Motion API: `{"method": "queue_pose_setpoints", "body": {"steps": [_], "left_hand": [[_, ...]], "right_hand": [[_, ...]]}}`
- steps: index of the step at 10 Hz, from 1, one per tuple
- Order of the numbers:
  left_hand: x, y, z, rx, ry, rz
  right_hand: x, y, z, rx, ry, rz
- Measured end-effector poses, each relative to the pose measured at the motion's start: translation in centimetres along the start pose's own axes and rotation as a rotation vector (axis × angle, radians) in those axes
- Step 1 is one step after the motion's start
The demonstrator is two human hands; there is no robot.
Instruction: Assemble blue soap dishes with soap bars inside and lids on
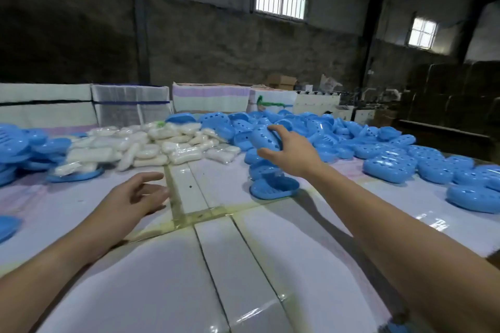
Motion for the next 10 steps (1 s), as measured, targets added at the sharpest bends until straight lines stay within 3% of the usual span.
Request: {"method": "queue_pose_setpoints", "body": {"steps": [1, 2, 5, 7, 8, 10], "left_hand": [[0.5, -0.4, -0.2, -0.009, 0.012, -0.02], [1.6, -1.2, 0.3, -0.018, 0.012, -0.028], [7.9, -5.1, 4.7, 0.0, -0.251, -0.058], [8.5, -6.1, 3.7, -0.012, -0.266, -0.029], [7.9, -5.8, 3.2, -0.052, -0.222, -0.001], [6.8, -5.1, 2.9, -0.052, -0.215, 0.011]], "right_hand": [[-6.4, 0.7, 2.0, -0.048, 0.173, -0.208], [-11.4, 2.0, 2.7, 0.053, 0.33, -0.368], [-19.7, 3.7, 4.1, 0.035, 0.632, -0.478], [-22.2, 3.6, 4.5, 0.01, 0.809, -0.541], [-21.9, 3.1, 3.9, -0.054, 0.802, -0.511], [-16.6, 0.0, 2.6, -0.127, 0.547, -0.254]]}}
Point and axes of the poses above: each hand's wrist, its own y-axis away from the middle knuckle, its own z-axis out of the back of the hand, x = y × z, the point moved 1 cm from there along -y, towards the middle knuckle, and after that the axes turned 5 degrees about z, right-handed, at the moved point
